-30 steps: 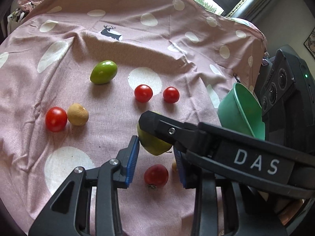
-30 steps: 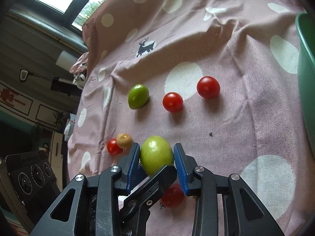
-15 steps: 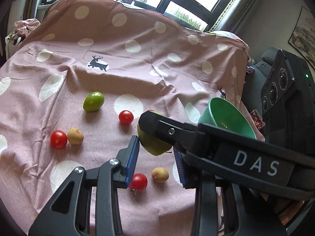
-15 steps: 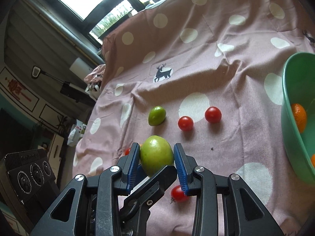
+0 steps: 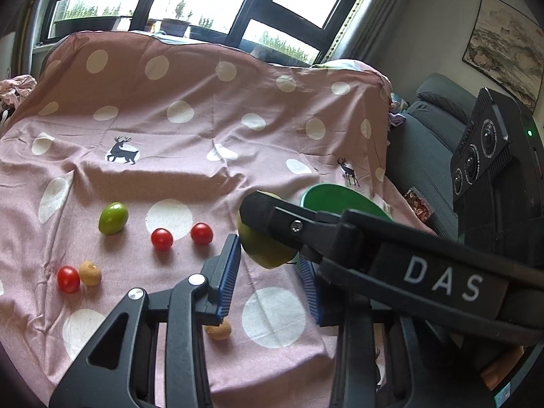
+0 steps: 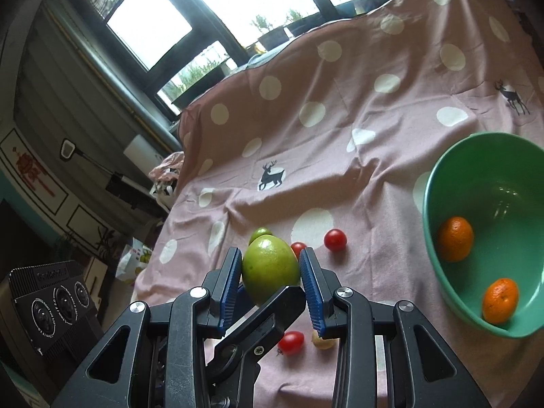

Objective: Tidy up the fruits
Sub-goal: 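Lift the light green fruit with the right gripper and carry it over the bowl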

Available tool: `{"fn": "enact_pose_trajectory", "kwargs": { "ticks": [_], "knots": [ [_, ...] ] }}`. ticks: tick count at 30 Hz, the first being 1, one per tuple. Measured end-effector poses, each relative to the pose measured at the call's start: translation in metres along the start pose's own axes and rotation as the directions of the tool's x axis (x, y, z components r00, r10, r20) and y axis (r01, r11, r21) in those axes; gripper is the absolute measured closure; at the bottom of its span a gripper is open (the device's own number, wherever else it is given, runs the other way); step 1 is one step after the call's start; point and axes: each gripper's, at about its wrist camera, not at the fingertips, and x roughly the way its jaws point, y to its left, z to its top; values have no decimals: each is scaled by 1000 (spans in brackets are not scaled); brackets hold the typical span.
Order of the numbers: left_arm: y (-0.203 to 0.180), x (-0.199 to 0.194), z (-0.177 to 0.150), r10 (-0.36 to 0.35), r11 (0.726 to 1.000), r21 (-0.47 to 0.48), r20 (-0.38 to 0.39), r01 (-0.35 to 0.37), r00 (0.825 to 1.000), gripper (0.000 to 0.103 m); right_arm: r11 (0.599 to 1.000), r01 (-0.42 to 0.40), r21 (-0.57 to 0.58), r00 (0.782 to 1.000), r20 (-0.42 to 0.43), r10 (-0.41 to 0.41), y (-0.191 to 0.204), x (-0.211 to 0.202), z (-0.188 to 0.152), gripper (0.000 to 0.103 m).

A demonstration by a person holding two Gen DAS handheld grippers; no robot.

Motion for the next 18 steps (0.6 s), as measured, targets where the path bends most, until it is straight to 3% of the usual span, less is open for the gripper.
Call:
{"fn": "enact_pose_trajectory", "kwargs": {
  "ticks": [8,18],
  "knots": [
    [-39,27,6,-77,994,73,-32,79,997,69,996,47,78,995,89,-54,-34,-32,9,65],
    [-74,68,7,-158,976,127,-129,175,979,69,974,121,193,981,129,-148,-80,-56,11,65]
  ]
}}
